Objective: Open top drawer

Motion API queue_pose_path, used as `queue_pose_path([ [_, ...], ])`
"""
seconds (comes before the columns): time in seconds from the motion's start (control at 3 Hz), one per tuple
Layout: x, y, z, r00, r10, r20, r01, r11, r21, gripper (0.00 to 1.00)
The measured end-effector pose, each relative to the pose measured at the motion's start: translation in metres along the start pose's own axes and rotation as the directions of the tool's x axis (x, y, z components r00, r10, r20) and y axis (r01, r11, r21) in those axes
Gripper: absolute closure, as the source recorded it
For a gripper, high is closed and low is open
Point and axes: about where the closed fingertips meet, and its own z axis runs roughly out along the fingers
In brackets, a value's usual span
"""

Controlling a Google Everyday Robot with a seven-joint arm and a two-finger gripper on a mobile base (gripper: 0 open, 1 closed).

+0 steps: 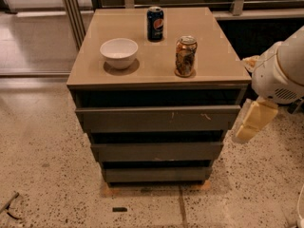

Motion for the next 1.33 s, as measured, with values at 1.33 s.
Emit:
queue_pose_path([
  [1.33, 0.013, -0.004, 0.174, 0.993, 0.021, 0.115, -0.021, 0.9998, -0.005, 0.00],
])
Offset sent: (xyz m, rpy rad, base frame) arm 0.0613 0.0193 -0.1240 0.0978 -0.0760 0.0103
